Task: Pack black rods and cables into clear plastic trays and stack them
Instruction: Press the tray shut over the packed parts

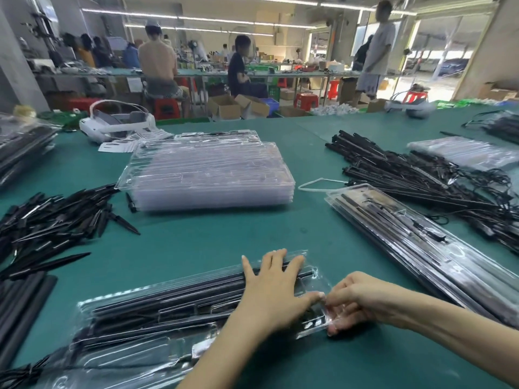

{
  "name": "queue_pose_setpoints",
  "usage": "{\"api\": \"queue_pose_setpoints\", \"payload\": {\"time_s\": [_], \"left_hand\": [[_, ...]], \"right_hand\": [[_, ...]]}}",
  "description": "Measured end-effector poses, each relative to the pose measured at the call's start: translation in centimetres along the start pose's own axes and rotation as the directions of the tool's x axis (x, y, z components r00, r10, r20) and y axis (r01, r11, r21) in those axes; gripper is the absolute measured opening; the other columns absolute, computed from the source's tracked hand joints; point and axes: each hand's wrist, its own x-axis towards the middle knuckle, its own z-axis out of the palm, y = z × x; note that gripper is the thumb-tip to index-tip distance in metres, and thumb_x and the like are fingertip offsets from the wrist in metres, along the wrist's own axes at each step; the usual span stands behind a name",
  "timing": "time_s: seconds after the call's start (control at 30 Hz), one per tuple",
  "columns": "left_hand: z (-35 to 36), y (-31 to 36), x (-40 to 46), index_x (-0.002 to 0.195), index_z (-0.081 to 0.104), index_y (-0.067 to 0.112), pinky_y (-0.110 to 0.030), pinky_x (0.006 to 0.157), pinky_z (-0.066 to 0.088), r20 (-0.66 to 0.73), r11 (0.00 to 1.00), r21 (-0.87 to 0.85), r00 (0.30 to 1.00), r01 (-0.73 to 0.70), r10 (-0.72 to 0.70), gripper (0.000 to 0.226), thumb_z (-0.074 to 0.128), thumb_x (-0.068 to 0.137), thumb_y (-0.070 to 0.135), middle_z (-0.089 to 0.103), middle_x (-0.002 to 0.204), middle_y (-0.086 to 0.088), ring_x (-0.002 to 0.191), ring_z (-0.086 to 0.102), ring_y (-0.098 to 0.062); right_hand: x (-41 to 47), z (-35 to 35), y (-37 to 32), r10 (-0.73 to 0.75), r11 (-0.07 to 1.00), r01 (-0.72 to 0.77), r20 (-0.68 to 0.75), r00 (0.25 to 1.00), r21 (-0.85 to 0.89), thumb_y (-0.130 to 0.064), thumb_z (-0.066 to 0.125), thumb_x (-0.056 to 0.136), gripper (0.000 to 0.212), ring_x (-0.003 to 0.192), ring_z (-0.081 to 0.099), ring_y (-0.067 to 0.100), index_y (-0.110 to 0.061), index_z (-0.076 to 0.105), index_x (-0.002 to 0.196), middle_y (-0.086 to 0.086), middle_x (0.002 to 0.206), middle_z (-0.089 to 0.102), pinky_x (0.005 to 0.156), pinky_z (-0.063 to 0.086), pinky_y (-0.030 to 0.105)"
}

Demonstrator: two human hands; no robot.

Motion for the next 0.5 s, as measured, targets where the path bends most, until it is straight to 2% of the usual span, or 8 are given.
{"api": "queue_pose_setpoints", "payload": {"time_s": [0.1, 0.23, 0.4, 0.5], "left_hand": [[0.4, -0.2, 1.7, 0.148, 0.015, 0.037, -0.058, 0.113, -0.005, 0.022, 0.997, -0.058, 0.998, 0.059, -0.057, 0.082, 0.044, 0.08, 0.074, 0.015, 0.152, 0.003, 0.142, 0.003, -0.013], [1.0, -0.8, 1.8, 0.147, 0.016, 0.041, -0.053, 0.114, -0.009, 0.02, 0.994, -0.076, 0.997, 0.08, -0.079, 0.084, 0.044, 0.077, 0.078, 0.017, 0.151, 0.001, 0.142, 0.004, -0.014], [2.0, -0.8, 1.1, 0.139, 0.029, 0.047, -0.046, 0.113, -0.004, -0.208, 0.996, -0.081, 0.976, 0.046, -0.062, 0.07, 0.045, 0.077, 0.076, 0.032, 0.139, 0.01, 0.134, 0.018, -0.007], [2.3, -0.8, 0.9, 0.134, 0.032, 0.048, -0.042, 0.111, 0.0, -0.278, 0.997, -0.069, 0.959, 0.037, -0.055, 0.067, 0.046, 0.076, 0.076, 0.036, 0.134, 0.014, 0.131, 0.021, -0.005]], "right_hand": [[0.1, -0.1, 0.3, -0.03, 1.0, 0.03, -0.006, 1.0, 0.004, -0.001, 0.059, 0.085, 0.026, 0.057, 0.069, 0.024, -0.002, 0.065, 0.06, 0.021, 0.067, 0.068, 0.05, 0.052, 0.019], [0.4, 0.0, 0.3, -0.059, 0.997, 0.06, -0.038, 0.998, 0.041, 0.003, 0.057, 0.088, 0.028, 0.05, 0.065, 0.022, 0.004, 0.065, 0.061, 0.023, 0.062, 0.065, 0.047, 0.05, 0.018], [0.8, 0.7, 0.4, -0.048, 0.997, 0.055, -0.119, 0.992, 0.052, 0.007, 0.054, 0.089, 0.028, 0.042, 0.061, 0.024, 0.006, 0.059, 0.062, 0.021, 0.056, 0.06, 0.045, 0.051, 0.023], [0.7, 0.5, 0.6, -0.043, 0.996, 0.05, -0.105, 0.994, 0.068, 0.004, 0.056, 0.089, 0.023, 0.047, 0.063, 0.024, 0.005, 0.06, 0.067, 0.019, 0.058, 0.062, 0.05, 0.054, 0.023]]}}
